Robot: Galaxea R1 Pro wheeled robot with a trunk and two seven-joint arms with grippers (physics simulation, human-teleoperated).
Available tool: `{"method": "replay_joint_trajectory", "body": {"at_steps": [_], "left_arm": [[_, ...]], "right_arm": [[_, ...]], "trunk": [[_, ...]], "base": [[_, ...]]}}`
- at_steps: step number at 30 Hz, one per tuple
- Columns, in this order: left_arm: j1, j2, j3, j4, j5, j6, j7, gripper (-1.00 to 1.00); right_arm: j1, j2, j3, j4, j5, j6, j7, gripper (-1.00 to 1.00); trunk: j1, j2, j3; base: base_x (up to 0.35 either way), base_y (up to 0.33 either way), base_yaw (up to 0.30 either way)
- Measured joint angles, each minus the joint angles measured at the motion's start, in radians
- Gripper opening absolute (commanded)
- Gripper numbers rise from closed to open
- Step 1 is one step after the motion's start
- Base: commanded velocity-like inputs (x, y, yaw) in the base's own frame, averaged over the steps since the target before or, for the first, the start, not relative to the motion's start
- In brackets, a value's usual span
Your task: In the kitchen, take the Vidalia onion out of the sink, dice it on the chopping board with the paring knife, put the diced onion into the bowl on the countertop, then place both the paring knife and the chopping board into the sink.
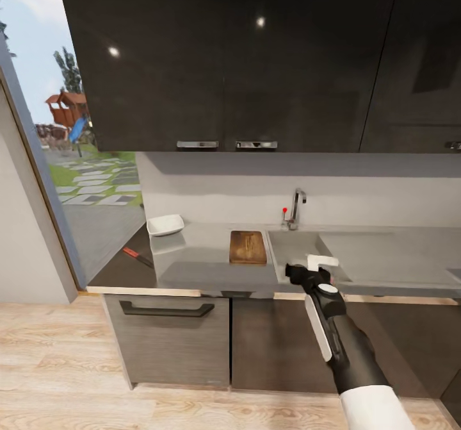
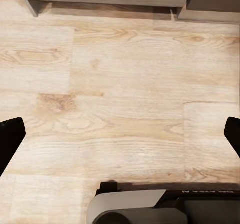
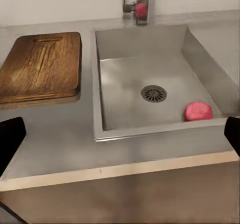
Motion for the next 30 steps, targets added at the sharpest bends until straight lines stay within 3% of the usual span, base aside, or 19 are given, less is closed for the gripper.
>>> {"method": "replay_joint_trajectory", "body": {"at_steps": [4, 11, 30], "left_arm": [[0.000, 0.000, 0.001, 0.003, 0.000, 0.000, 0.001, 1.00], [0.000, -0.001, 0.000, 0.007, -0.001, -0.001, 0.001, 1.00], [0.000, 0.002, 0.000, 0.009, 0.000, 0.000, 0.000, 1.00]], "right_arm": [[-0.115, 0.043, 0.000, 0.158, 0.000, -0.022, 0.000, 1.00], [-0.289, 0.058, 0.000, 0.331, 0.000, -0.065, -0.001, 1.00], [-0.314, 0.060, 0.003, 0.370, -0.001, -0.064, 0.005, 1.00]], "trunk": [[0.000, 0.000, 0.000], [0.000, 0.000, 0.000], [0.000, 0.000, 0.000]], "base": [[0.000, 0.000, 0.000], [0.000, 0.000, 0.000], [0.037, 0.000, 0.000]]}}
